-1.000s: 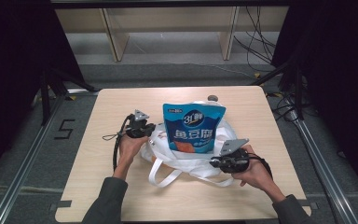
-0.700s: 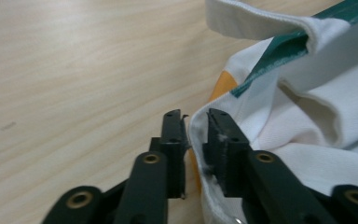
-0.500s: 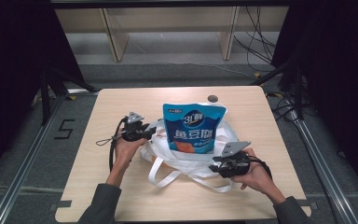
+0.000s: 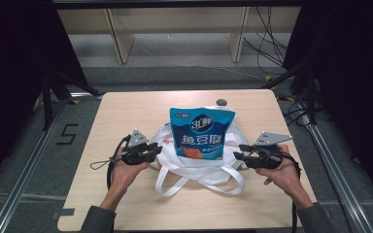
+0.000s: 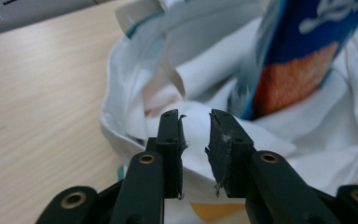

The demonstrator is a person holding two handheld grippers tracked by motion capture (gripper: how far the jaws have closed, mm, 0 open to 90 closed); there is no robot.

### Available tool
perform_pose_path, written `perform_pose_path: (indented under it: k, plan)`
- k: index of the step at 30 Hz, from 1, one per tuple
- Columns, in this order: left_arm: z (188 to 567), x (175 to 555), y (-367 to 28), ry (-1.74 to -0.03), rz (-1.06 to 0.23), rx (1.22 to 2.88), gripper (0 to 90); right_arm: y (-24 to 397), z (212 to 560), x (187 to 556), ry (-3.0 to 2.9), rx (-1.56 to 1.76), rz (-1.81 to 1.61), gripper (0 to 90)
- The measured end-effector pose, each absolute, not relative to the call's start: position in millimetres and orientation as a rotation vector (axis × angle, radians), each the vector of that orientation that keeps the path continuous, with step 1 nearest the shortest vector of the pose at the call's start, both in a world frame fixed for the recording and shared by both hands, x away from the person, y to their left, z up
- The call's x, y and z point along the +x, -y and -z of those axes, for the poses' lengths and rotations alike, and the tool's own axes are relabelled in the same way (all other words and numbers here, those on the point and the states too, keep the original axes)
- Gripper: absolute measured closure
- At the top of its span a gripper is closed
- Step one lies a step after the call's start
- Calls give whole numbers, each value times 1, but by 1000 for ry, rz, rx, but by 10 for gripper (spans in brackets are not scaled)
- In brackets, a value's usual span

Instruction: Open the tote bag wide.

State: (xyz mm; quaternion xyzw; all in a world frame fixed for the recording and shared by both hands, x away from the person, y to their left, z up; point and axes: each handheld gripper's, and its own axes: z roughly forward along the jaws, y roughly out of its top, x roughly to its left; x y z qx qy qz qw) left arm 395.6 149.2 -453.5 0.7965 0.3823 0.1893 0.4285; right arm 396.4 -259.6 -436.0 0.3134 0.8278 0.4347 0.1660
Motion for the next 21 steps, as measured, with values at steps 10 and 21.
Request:
perform_pose_path:
  k: [10, 21]
  plan:
    - [499, 405, -130, -975, -523, 2130, 859, 241, 482, 422, -2432, 850, -1014, 863]
    - [508, 420, -124, -1001, -568, 2132, 877, 233, 498, 440, -2468, 902, -943, 878]
